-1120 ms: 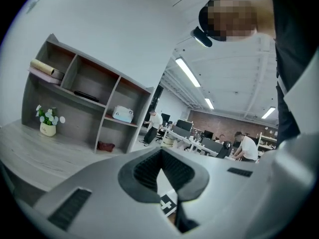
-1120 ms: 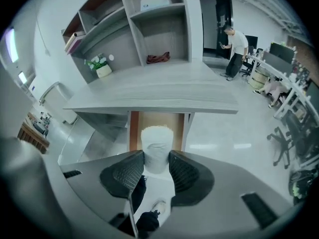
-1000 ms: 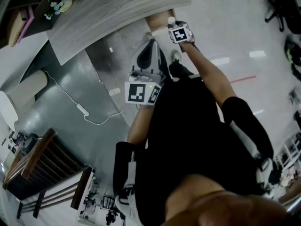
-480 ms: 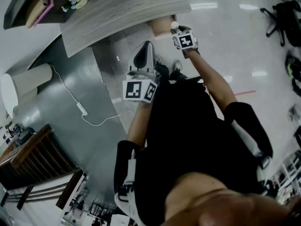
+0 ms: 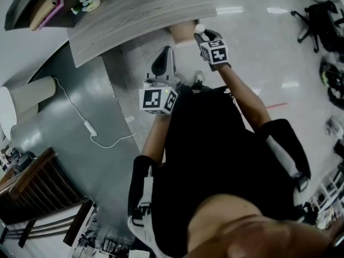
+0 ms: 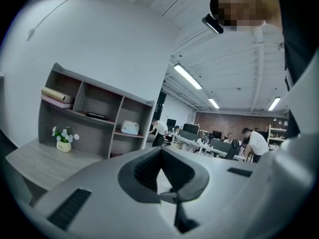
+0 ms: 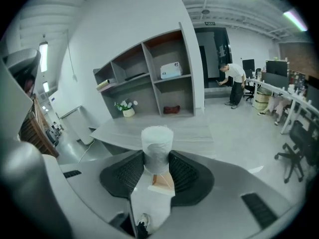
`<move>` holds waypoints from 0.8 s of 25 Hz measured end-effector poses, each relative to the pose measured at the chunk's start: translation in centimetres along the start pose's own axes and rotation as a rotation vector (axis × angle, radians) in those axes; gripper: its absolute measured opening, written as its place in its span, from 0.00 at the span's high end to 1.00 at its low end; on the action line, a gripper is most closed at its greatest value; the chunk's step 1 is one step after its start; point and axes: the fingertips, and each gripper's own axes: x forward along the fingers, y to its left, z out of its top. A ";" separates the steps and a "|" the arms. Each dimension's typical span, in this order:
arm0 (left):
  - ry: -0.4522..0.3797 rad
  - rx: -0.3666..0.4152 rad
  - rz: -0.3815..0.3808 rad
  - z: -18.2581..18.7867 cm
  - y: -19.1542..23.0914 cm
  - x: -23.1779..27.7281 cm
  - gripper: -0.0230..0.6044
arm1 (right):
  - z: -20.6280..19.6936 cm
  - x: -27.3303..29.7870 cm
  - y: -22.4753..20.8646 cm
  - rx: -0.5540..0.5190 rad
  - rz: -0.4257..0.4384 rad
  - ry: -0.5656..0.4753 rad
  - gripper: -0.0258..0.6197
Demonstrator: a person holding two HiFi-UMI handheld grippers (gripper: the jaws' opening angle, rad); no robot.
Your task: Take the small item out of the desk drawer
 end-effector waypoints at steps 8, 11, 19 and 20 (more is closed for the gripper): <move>-0.018 0.000 -0.016 1.2 1.3 -1.8 0.97 | 3.5 -5.9 4.0 -0.010 0.018 -0.134 0.72; -0.016 0.002 -0.035 1.2 1.5 -2.4 0.97 | 5.3 -8.4 5.7 -0.016 0.032 -0.200 0.72; -0.031 0.002 -0.033 1.7 2.3 -4.0 0.97 | 8.8 -15.2 9.8 -0.053 0.054 -0.364 0.72; -0.034 0.000 -0.029 1.6 2.4 -4.1 0.97 | 8.9 -15.9 10.1 -0.053 0.055 -0.375 0.72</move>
